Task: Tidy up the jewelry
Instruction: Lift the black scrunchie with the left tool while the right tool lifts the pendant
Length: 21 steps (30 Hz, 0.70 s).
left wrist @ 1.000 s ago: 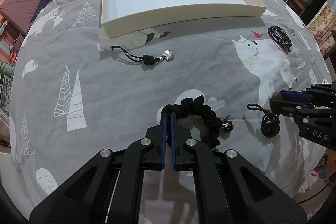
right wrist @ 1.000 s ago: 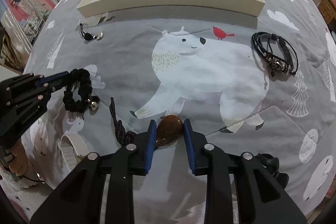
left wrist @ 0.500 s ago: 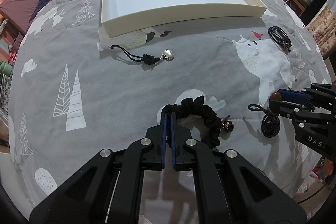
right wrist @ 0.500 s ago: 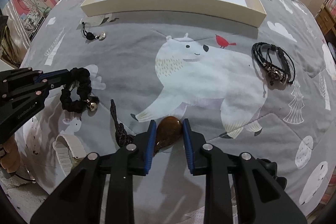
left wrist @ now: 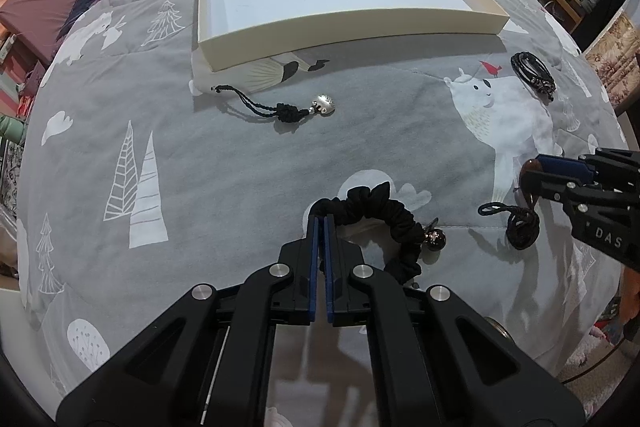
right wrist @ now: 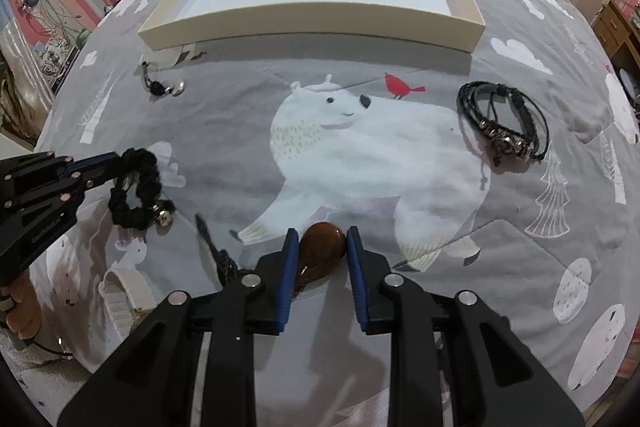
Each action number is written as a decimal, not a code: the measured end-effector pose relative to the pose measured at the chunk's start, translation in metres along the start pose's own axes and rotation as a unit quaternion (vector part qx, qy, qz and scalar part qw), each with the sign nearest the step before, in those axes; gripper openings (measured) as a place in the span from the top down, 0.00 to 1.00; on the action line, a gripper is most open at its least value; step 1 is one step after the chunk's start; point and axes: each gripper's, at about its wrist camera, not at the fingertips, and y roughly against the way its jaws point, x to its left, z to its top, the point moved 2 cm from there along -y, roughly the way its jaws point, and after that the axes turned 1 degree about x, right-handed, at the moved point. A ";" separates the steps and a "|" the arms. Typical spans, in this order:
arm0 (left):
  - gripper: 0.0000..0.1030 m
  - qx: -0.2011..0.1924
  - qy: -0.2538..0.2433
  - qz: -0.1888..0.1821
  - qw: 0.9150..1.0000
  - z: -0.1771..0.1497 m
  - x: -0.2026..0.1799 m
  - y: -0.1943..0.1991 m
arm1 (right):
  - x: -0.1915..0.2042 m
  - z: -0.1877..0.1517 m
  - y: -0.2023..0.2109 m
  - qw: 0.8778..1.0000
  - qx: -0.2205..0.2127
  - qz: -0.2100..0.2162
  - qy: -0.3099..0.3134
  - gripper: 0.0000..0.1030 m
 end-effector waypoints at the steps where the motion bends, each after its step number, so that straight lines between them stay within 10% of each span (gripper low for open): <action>1: 1.00 0.000 0.000 0.001 1.000 0.000 0.000 0.000 | 0.000 0.001 -0.002 1.000 0.004 0.003 -0.001 0.76; 21: 1.00 0.001 -0.001 0.003 1.000 0.001 0.001 -0.001 | 0.017 -0.014 0.021 0.998 0.023 0.062 0.016 0.74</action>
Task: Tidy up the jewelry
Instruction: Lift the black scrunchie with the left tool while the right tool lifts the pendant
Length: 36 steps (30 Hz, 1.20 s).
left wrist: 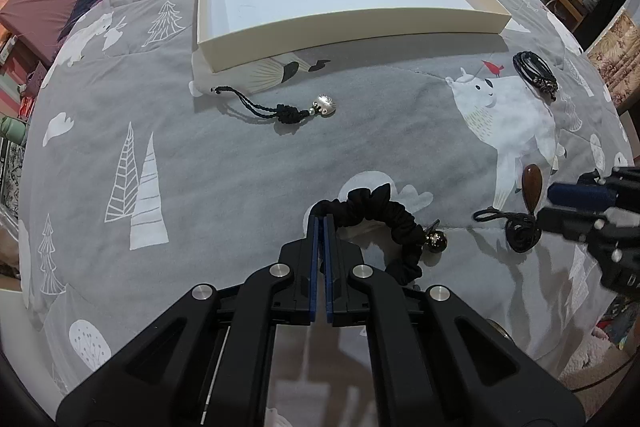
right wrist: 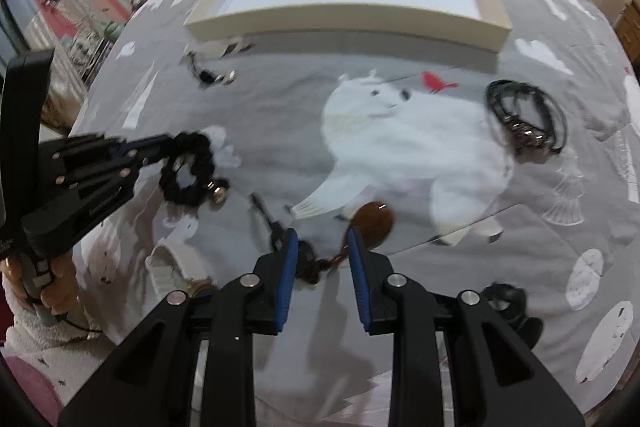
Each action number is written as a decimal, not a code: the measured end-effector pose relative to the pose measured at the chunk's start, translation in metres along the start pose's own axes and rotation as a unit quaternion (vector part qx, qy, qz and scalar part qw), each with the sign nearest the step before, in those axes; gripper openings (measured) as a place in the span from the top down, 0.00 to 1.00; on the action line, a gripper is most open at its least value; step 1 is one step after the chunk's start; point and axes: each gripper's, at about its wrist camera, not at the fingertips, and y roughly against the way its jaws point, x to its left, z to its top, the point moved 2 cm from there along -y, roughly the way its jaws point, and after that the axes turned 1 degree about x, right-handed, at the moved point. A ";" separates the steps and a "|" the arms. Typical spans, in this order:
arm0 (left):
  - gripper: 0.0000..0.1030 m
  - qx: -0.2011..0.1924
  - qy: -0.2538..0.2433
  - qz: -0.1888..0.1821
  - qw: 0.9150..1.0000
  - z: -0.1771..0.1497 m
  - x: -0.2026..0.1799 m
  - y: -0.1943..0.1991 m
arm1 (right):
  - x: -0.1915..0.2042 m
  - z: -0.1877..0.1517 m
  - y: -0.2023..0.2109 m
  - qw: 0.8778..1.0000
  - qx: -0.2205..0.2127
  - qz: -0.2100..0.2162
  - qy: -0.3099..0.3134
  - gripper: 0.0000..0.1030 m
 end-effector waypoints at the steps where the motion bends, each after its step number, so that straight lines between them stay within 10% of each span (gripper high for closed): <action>1: 1.00 0.000 0.000 0.000 1.000 0.000 0.000 0.000 | 0.000 0.000 -0.002 1.000 0.003 0.002 0.000 0.74; 19: 1.00 0.001 -0.007 0.008 1.000 0.000 0.001 0.000 | 0.014 -0.001 -0.016 0.999 0.012 -0.018 0.025 0.89; 36: 1.00 -0.092 -0.023 0.005 0.995 0.050 -0.008 0.071 | -0.012 0.056 0.062 0.993 -0.100 -0.058 0.015 0.92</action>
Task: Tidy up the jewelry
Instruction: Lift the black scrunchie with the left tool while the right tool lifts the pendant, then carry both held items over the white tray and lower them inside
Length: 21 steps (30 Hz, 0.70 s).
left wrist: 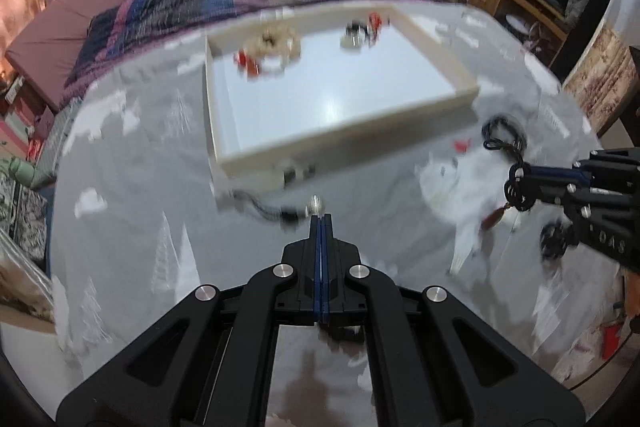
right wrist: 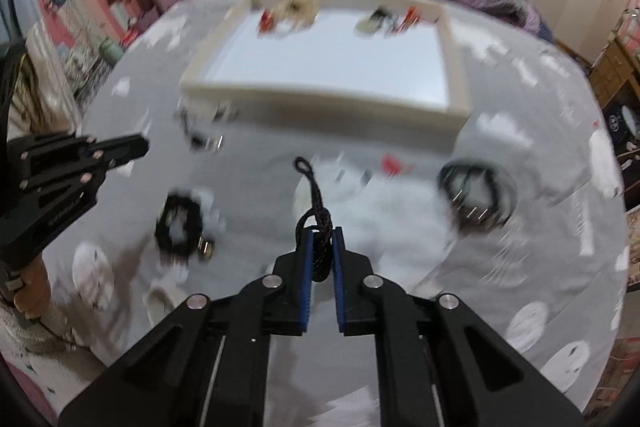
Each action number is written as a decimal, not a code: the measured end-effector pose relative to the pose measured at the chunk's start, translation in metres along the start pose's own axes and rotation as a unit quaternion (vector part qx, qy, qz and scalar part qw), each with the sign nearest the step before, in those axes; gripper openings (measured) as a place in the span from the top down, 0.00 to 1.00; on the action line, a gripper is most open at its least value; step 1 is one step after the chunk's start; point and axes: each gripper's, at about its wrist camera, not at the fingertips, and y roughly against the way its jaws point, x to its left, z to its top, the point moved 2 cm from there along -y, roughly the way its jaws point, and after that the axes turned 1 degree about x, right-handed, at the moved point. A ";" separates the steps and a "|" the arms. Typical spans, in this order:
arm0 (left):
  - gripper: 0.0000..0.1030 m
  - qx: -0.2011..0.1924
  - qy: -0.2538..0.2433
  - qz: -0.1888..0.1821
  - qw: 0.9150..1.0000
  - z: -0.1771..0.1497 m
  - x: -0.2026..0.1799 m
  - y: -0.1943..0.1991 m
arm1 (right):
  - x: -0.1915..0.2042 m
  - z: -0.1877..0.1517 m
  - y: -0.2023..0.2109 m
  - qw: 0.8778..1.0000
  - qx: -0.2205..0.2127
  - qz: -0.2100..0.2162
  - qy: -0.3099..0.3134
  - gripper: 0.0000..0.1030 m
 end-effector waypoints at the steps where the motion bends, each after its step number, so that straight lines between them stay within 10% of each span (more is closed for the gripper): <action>1: 1.00 -0.009 0.000 -0.001 1.000 0.011 0.001 0.007 | -0.004 0.007 0.004 1.000 -0.007 -0.001 -0.004 0.92; 10: 1.00 -0.027 0.022 0.002 0.999 0.089 0.027 0.002 | -0.044 0.101 0.016 0.997 -0.067 -0.026 -0.038 0.92; 21: 1.00 0.016 0.038 -0.007 0.999 0.069 0.043 -0.028 | -0.044 0.134 0.013 0.996 -0.083 -0.026 -0.036 0.92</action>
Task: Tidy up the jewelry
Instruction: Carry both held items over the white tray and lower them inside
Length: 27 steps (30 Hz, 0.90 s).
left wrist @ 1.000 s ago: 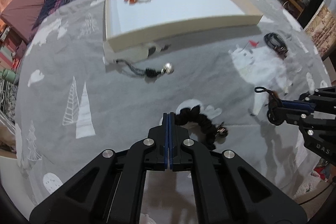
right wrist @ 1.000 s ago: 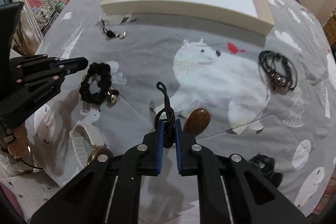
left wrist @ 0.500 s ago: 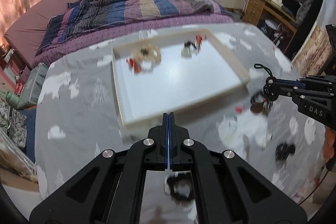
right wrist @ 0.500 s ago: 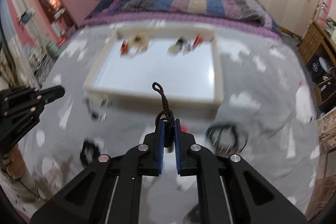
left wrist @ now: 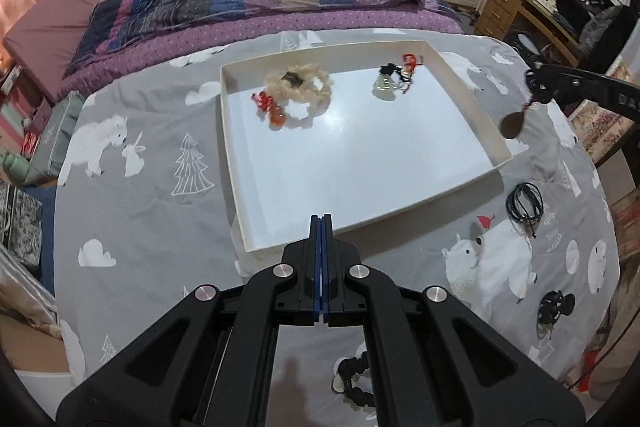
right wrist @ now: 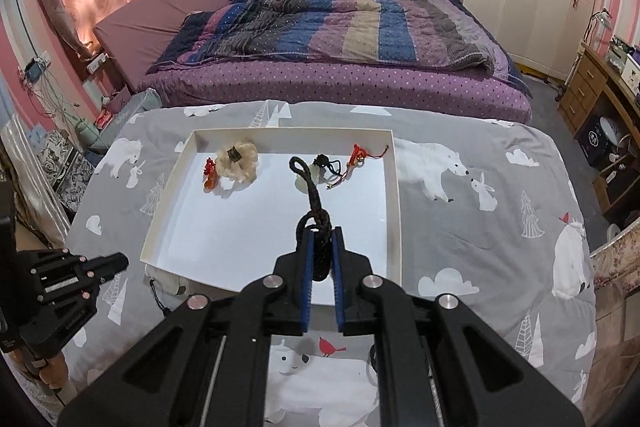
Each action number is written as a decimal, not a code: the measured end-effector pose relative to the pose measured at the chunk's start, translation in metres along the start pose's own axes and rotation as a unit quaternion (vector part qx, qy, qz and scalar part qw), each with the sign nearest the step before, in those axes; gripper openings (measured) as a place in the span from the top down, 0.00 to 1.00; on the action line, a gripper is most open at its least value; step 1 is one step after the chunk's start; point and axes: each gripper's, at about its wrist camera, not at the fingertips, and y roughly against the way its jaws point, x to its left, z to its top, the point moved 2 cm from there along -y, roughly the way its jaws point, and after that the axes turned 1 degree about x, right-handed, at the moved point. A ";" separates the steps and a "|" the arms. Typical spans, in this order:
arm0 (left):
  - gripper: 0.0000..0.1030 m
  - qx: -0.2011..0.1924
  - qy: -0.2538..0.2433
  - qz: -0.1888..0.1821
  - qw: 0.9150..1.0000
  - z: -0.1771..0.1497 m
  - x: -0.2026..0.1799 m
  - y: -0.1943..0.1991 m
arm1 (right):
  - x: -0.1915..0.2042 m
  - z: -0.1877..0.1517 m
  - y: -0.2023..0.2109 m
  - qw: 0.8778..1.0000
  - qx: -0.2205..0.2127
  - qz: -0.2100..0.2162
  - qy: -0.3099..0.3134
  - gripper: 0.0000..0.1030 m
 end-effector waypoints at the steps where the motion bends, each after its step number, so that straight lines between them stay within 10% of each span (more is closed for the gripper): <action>1: 1.00 -0.001 0.001 0.000 1.000 0.001 0.002 -0.001 | 0.001 0.000 0.000 1.000 0.000 0.000 0.000 0.92; 15: 1.00 0.028 0.062 -0.097 0.993 0.051 0.035 -0.055 | -0.002 0.018 -0.030 1.000 0.013 0.005 -0.015 0.92; 27: 1.00 0.032 0.006 -0.110 0.993 -0.022 0.016 -0.017 | 0.003 0.013 -0.020 1.000 0.003 0.017 -0.001 0.92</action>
